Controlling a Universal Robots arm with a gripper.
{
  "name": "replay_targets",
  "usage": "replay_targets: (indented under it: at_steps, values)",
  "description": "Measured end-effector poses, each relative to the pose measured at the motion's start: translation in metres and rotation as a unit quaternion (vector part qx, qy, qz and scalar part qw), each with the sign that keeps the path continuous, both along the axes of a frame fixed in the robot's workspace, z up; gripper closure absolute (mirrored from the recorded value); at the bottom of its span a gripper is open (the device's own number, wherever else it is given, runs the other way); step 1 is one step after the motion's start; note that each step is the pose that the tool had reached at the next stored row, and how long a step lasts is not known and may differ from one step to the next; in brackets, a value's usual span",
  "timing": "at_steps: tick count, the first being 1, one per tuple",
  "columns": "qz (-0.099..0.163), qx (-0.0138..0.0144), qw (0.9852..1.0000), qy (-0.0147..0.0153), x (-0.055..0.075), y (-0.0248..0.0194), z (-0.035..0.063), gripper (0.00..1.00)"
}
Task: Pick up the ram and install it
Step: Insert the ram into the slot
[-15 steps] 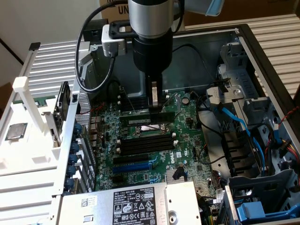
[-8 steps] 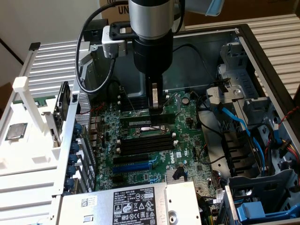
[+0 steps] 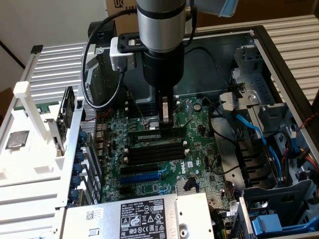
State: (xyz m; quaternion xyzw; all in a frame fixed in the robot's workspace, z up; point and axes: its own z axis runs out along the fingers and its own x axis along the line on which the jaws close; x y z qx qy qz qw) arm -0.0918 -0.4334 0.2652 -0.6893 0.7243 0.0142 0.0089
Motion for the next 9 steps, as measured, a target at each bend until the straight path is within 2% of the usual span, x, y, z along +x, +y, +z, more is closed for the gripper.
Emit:
replay_targets:
  at_steps: [9]
  values:
    - [0.010,-0.0001,0.9999,0.0000,-0.0034,-0.0003,-0.0073,0.88]
